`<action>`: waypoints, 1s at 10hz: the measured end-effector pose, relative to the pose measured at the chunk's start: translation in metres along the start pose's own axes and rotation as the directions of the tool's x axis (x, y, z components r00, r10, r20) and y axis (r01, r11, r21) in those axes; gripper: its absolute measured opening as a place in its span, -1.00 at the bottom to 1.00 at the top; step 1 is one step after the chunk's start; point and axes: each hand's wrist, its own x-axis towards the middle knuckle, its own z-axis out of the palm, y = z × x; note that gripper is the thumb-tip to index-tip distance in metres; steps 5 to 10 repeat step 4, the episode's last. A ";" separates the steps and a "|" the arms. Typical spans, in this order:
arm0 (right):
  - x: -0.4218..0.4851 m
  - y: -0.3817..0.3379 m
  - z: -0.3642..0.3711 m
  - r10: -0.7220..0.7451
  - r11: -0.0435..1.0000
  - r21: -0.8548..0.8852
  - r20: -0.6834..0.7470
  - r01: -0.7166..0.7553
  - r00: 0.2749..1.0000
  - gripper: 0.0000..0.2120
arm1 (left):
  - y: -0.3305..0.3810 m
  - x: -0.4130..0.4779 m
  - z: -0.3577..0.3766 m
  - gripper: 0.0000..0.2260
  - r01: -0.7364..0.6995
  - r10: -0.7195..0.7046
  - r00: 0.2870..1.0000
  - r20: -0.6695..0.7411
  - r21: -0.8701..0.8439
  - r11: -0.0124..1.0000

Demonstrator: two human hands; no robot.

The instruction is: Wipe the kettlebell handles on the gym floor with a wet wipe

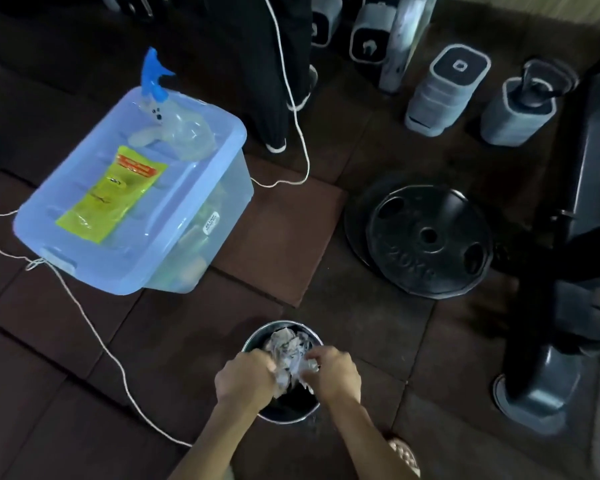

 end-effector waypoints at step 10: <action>0.082 -0.009 0.102 0.151 0.986 -0.074 -0.017 -0.152 0.988 -0.60 | -0.059 0.105 0.030 -0.74 -0.077 0.073 0.993 0.093 0.043 0.996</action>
